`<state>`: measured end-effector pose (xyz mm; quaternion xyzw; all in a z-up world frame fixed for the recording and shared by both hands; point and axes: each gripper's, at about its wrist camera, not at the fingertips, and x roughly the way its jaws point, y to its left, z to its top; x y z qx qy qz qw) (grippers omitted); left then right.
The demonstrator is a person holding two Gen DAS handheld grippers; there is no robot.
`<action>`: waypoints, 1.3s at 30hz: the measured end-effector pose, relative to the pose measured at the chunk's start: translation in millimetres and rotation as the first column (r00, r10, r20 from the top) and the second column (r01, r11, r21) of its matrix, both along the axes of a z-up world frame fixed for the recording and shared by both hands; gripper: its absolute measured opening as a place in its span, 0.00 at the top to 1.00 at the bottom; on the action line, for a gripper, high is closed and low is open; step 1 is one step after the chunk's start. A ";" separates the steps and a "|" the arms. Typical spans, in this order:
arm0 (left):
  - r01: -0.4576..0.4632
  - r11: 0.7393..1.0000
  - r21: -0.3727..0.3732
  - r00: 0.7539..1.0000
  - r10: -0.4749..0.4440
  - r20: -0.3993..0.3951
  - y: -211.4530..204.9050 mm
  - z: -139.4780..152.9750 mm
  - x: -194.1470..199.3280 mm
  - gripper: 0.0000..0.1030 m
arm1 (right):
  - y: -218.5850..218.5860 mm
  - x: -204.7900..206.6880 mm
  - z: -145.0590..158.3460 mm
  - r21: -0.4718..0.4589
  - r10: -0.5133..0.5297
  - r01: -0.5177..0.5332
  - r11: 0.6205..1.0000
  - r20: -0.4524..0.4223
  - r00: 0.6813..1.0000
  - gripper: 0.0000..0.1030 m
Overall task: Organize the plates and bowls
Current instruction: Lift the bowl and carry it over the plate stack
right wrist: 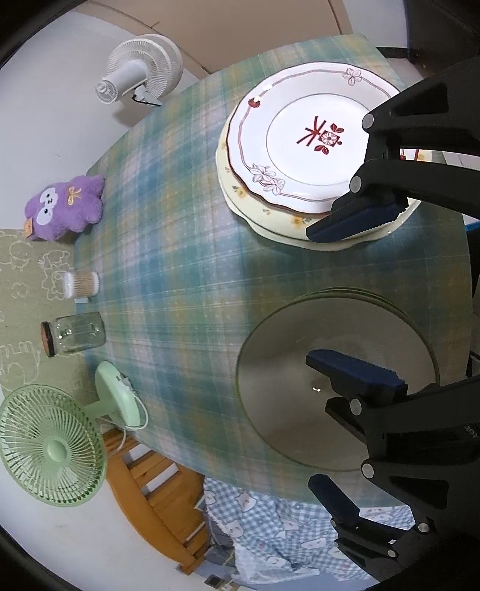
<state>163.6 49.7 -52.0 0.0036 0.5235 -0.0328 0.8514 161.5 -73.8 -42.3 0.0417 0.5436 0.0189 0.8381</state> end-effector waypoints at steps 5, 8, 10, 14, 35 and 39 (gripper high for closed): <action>-0.009 1.000 0.002 1.000 0.009 -0.023 -0.3 -8.3 6.0 0.24 | 0.0 5.6 -10.4 0.025 0.007 -0.006 1.000 -0.020 1.000 0.38; -0.005 1.000 0.015 1.000 0.005 -0.028 -2.7 -12.6 8.8 0.24 | 0.6 11.6 -20.2 0.038 0.006 -0.005 0.999 -0.042 0.999 0.38; 0.002 1.000 0.018 1.000 -0.001 -0.031 -3.6 -16.0 9.6 0.25 | 1.3 15.4 -26.5 0.051 0.009 -0.006 0.999 -0.058 0.998 0.38; -0.002 1.000 0.010 0.999 0.003 -0.053 -4.0 -23.1 14.2 0.30 | 3.4 20.7 -35.4 0.070 0.019 -0.014 0.997 -0.076 0.997 0.41; -0.035 0.997 -0.072 0.993 0.027 -0.112 -2.3 -28.4 16.0 0.46 | 11.0 27.4 -41.5 0.124 0.035 -0.018 0.992 -0.132 0.991 0.56; -0.031 0.997 -0.069 0.994 0.023 -0.105 0.0 -22.7 9.7 0.46 | 13.5 20.6 -35.5 0.126 0.028 -0.012 0.992 -0.124 0.992 0.56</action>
